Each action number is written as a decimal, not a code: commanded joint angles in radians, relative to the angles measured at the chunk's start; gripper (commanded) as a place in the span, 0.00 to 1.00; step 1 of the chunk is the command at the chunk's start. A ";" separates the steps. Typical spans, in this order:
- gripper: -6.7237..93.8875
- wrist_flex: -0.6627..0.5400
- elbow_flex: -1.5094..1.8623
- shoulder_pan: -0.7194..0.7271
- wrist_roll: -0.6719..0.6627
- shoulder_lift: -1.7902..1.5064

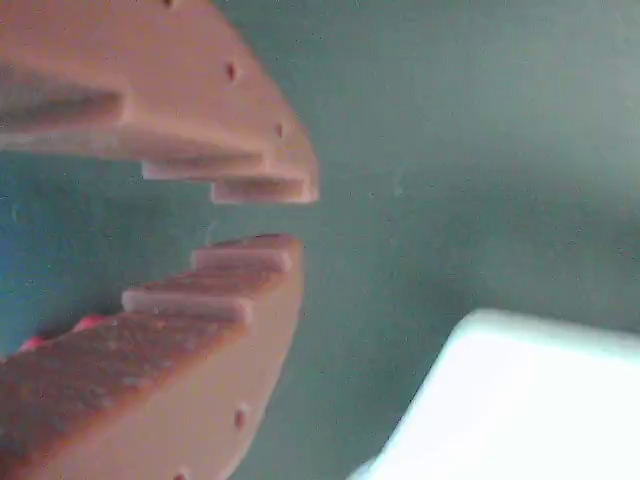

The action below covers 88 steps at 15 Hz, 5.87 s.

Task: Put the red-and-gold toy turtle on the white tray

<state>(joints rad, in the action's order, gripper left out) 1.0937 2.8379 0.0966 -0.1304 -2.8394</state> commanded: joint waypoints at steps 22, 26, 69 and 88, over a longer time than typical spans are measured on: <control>0.07 0.428 -1.805 -0.407 -0.879 1.534; 0.07 0.485 -1.864 -0.413 -0.893 1.591; 0.68 0.339 -1.835 -0.465 -0.923 1.930; 0.07 0.462 -2.028 -0.436 -0.724 1.795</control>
<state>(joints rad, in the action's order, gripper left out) 1.4772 0.9434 -0.3528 -0.8866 -0.8560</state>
